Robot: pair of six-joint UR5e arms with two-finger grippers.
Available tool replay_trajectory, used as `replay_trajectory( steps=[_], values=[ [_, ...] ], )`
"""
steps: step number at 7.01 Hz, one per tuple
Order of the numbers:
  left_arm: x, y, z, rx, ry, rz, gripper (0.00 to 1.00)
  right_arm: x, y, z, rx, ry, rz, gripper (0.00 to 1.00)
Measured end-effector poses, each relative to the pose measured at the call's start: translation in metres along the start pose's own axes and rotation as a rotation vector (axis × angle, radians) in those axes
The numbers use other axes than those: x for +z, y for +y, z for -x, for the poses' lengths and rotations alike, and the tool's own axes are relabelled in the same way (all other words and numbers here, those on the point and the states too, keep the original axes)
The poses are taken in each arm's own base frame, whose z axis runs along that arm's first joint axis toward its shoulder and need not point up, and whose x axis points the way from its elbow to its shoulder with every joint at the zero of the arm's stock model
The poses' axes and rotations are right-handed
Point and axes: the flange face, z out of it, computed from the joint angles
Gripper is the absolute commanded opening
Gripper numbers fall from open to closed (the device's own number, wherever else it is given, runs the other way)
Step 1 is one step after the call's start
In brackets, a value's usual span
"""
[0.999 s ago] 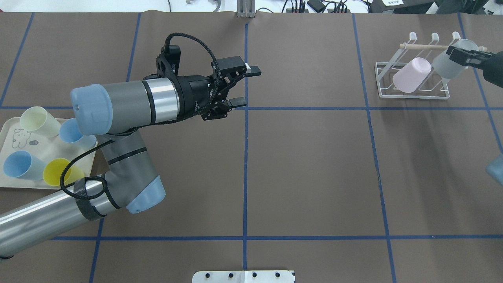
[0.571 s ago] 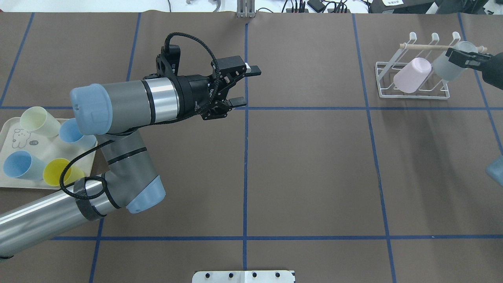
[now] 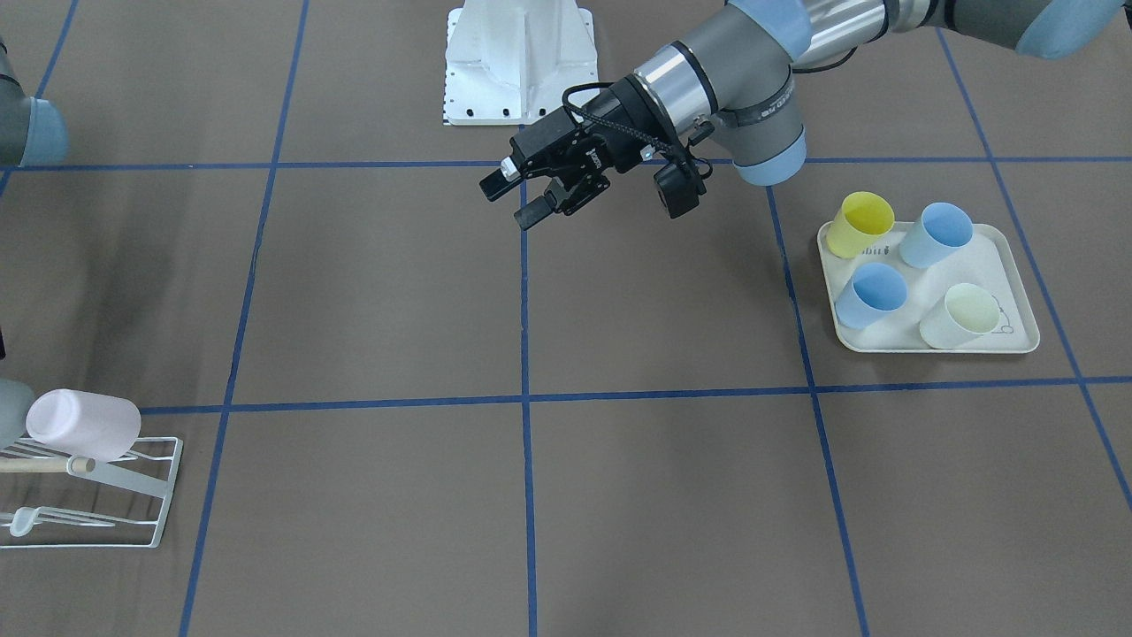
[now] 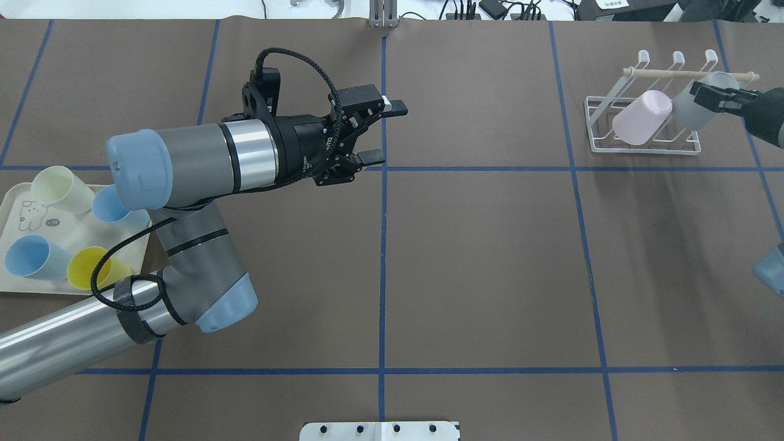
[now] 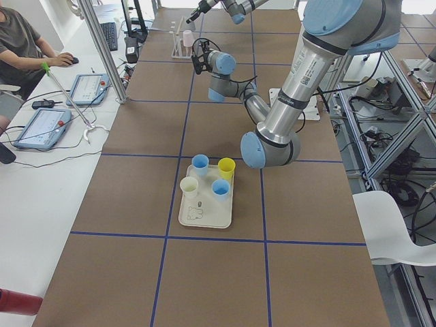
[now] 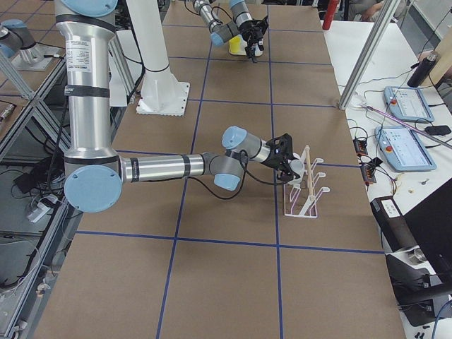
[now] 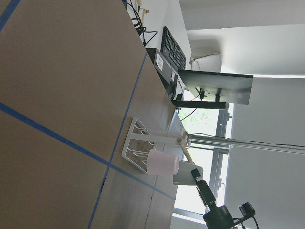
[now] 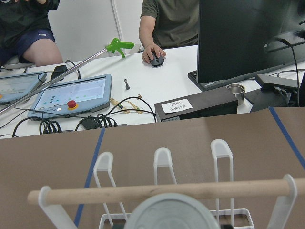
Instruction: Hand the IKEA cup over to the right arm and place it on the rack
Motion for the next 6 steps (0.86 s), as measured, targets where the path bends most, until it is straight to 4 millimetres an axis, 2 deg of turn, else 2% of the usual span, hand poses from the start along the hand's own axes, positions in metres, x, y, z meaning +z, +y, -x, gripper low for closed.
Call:
replay_trajectory(
  steps=[4,6],
  values=[
    [-0.001,-0.002,-0.002,0.003,0.001,-0.003,0.99,0.006,0.014,0.0,0.002,0.002,0.012,1.0],
    [-0.007,-0.013,0.002,0.014,-0.009,-0.019,0.99,0.006,0.014,0.003,0.002,-0.005,0.012,1.0]
  ],
)
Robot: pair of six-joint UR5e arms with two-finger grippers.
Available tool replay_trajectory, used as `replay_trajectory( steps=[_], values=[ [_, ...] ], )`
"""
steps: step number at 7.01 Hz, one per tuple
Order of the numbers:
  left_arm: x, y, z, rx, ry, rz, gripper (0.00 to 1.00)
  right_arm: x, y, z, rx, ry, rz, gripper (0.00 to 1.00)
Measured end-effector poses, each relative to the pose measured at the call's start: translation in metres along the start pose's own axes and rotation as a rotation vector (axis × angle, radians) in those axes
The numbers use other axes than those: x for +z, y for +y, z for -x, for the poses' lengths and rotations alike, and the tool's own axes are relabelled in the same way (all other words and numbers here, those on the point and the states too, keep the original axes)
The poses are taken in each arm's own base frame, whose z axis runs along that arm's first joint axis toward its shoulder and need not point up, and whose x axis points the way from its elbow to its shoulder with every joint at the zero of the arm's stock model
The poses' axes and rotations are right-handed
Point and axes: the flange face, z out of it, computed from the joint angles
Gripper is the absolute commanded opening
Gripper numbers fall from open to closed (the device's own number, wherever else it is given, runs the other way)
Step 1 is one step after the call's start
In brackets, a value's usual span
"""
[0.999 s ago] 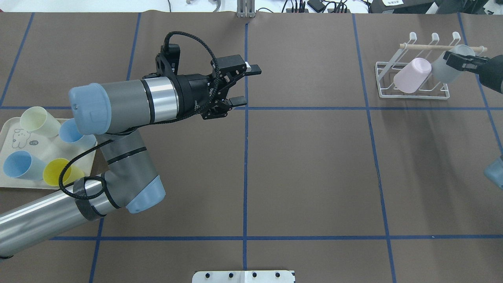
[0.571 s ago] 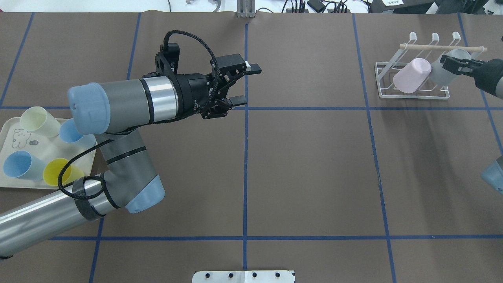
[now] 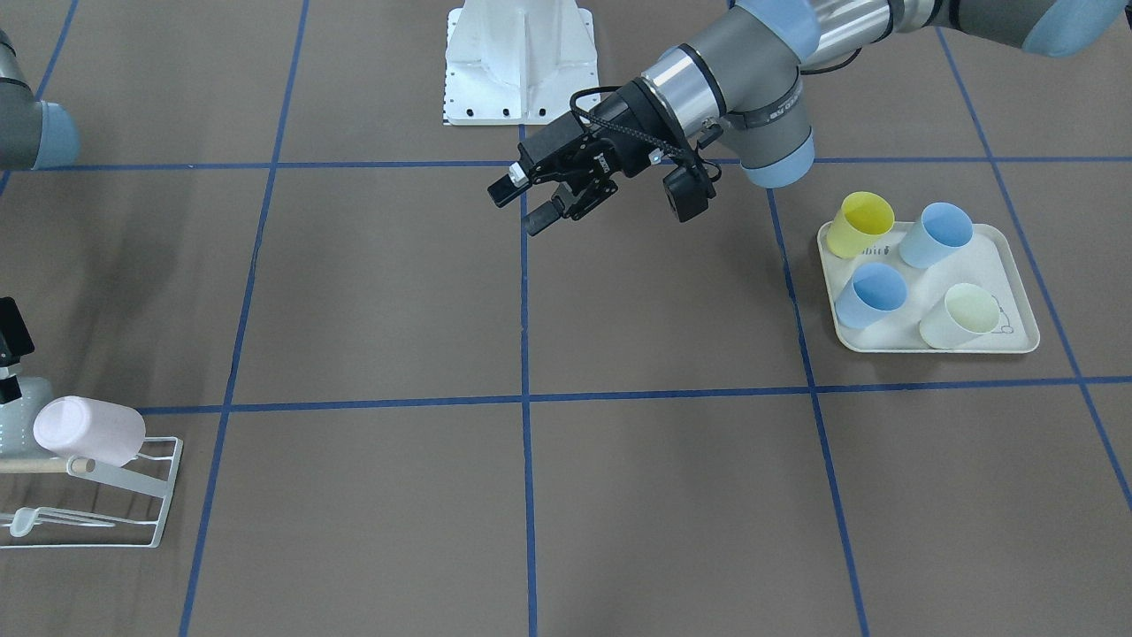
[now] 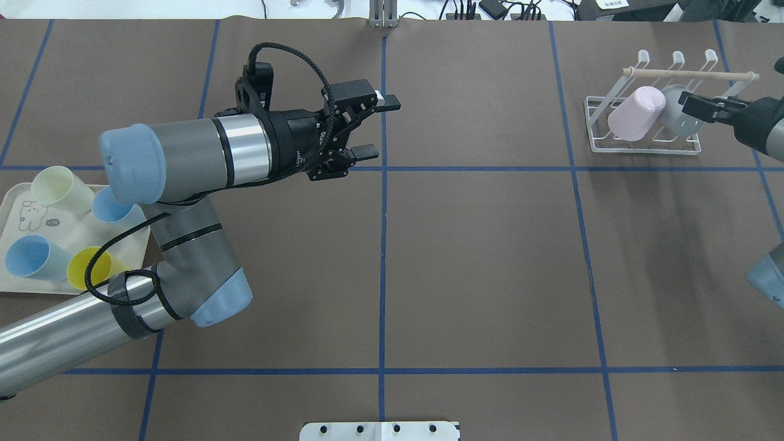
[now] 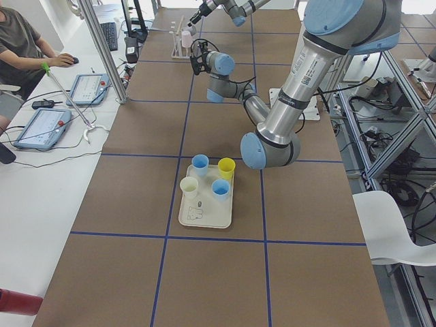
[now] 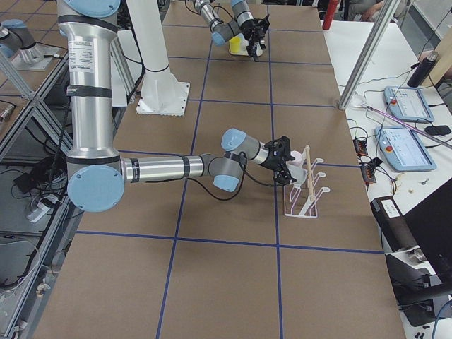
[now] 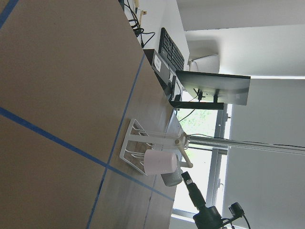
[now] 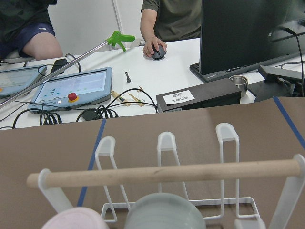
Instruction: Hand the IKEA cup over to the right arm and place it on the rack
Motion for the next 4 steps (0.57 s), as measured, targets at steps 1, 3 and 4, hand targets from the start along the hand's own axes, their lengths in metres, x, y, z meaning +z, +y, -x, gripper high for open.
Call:
replay_trajectory(
  steps=[1,3,4],
  values=[
    [-0.0022,-0.0032,0.0015,0.014,-0.004,-0.005,0.99,-0.0004,0.0,0.0008,0.0,-0.002,0.0,1.0],
    [-0.0031,-0.0047,0.0017,0.025,-0.009,-0.009,0.99,-0.003,0.0003,0.0013,0.0,-0.015,-0.003,1.0],
    [-0.003,-0.0045,0.0002,0.03,-0.021,-0.015,0.99,-0.0043,0.0004,0.0008,0.0,-0.019,-0.004,1.0]
  ],
)
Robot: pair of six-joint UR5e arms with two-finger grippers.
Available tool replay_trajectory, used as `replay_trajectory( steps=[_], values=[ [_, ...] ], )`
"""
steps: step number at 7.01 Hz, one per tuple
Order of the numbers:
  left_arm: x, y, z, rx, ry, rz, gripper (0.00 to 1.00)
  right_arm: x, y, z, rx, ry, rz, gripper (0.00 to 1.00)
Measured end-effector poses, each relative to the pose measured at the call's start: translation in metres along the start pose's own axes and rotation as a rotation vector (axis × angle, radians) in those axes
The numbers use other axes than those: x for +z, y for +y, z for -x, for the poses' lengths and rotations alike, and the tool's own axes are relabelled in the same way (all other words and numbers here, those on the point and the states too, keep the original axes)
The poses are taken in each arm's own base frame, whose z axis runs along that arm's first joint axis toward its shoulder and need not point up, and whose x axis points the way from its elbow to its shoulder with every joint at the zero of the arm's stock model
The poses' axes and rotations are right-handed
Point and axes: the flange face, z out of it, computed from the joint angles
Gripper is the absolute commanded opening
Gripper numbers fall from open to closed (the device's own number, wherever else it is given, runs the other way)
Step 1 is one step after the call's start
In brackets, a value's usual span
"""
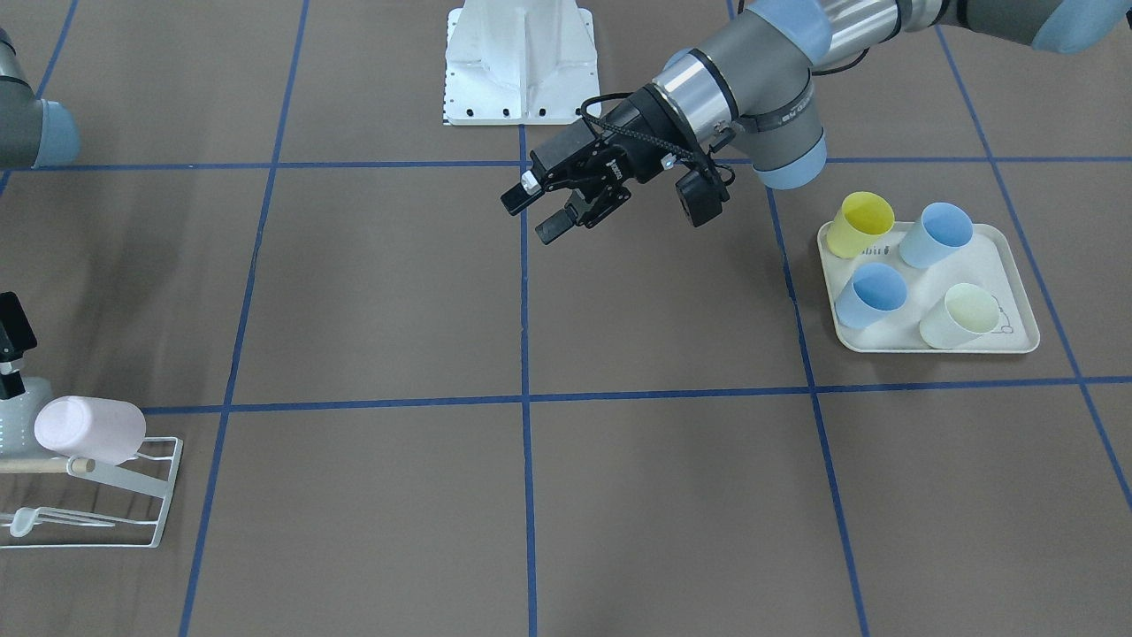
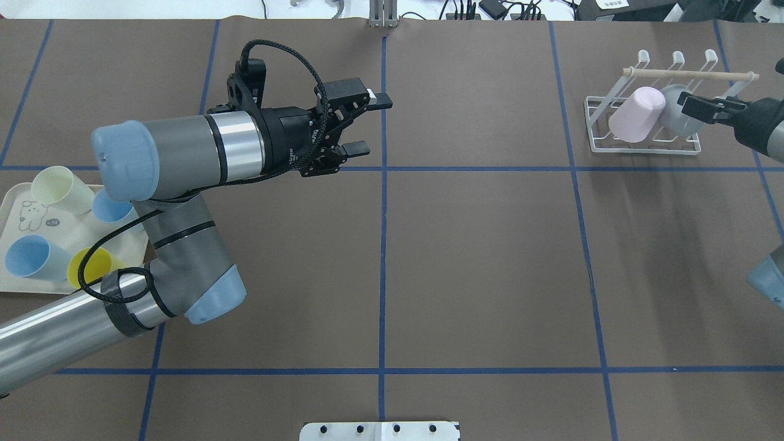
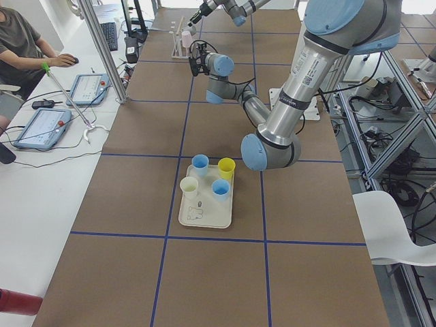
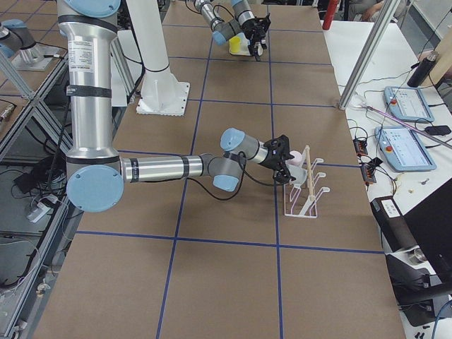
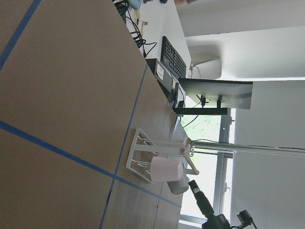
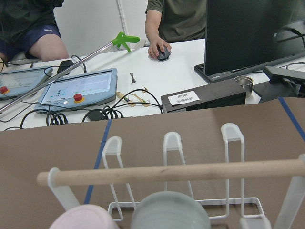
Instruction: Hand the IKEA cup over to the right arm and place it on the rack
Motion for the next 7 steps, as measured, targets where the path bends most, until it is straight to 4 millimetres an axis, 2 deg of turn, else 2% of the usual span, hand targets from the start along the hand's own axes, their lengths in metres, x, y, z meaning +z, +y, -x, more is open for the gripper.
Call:
replay_trajectory(
  steps=[2,4,7],
  values=[
    [-0.005,-0.002,-0.002,0.046,-0.049,-0.025,0.99,-0.003,0.001,-0.002,0.0,-0.002,0.001,1.0],
    [-0.023,-0.008,0.006,0.16,-0.138,-0.061,0.99,-0.012,0.008,-0.009,0.0,-0.015,0.003,1.0],
    [-0.029,-0.008,0.004,0.195,-0.178,-0.074,0.99,-0.018,0.017,-0.016,-0.003,-0.033,0.009,1.0]
  ],
)
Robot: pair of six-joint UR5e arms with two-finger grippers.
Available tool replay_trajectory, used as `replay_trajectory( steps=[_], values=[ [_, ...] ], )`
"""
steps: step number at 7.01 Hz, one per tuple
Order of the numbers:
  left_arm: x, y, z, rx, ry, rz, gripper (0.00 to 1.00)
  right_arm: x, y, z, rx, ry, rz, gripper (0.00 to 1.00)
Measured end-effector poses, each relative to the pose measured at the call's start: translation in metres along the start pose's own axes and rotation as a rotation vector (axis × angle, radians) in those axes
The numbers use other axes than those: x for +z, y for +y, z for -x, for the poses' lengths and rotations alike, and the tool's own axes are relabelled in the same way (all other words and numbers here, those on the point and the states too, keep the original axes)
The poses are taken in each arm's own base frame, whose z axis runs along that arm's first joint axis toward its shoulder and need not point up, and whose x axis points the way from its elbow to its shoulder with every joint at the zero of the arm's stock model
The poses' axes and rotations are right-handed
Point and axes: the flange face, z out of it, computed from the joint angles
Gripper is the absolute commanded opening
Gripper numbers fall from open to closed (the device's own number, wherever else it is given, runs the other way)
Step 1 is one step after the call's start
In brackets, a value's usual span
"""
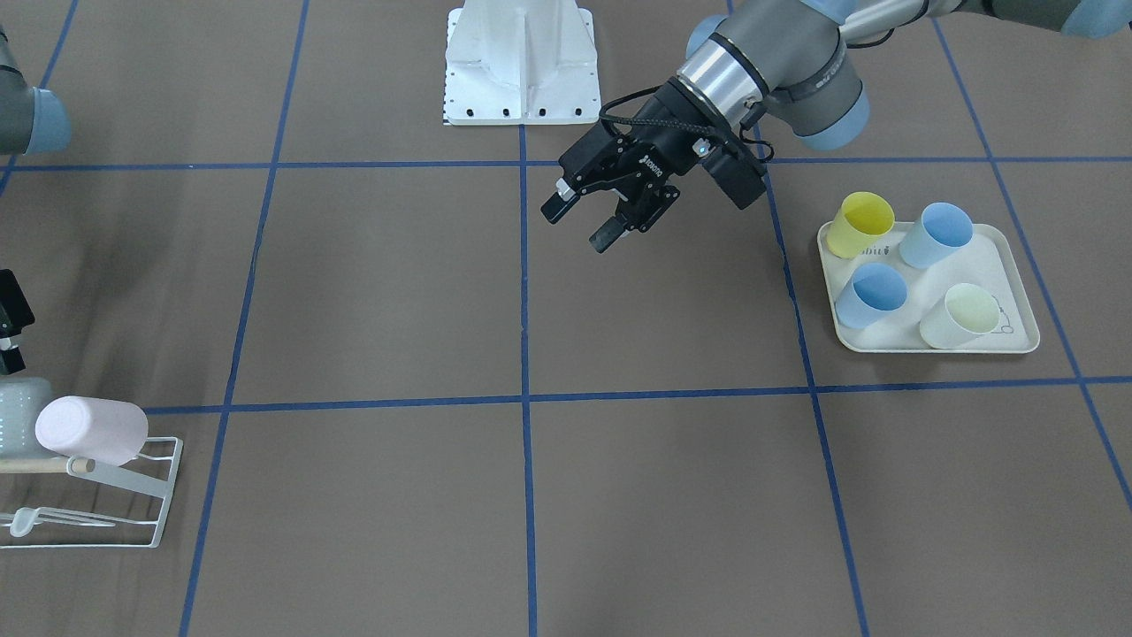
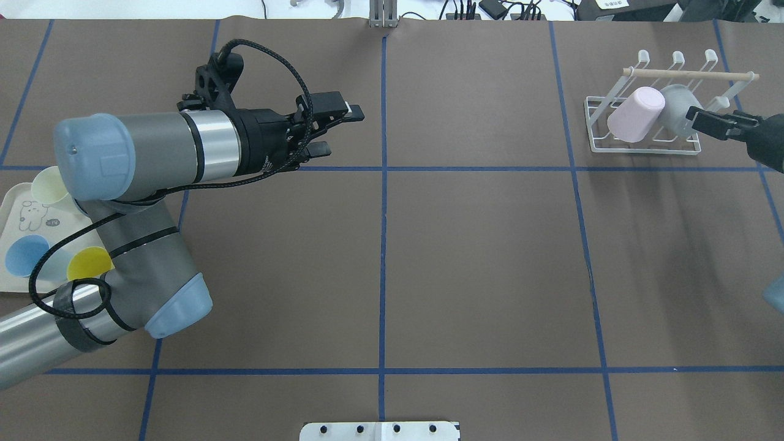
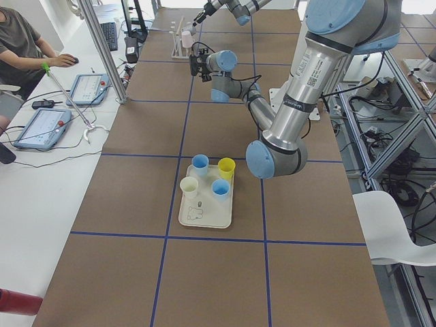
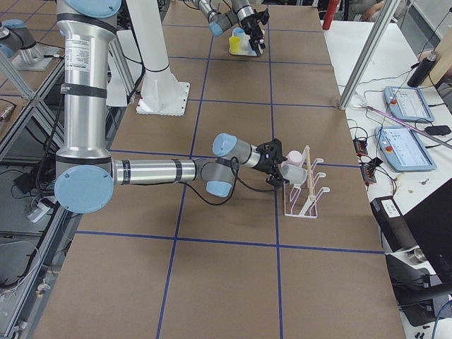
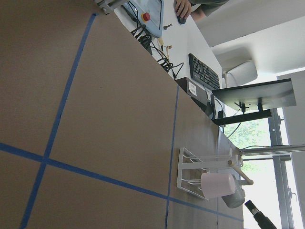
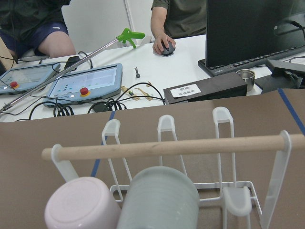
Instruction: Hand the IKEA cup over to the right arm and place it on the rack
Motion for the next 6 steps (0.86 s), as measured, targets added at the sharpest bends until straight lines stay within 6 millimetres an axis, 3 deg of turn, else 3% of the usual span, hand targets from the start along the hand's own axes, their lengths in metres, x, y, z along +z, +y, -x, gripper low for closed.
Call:
replay_trajectory(
  steps=[6],
  values=[
    [-0.008,0.003,-0.008,-0.011,0.019,0.002,0.99,0.004,0.017,-0.011,-0.025,0.025,0.036,1.0]
  ],
)
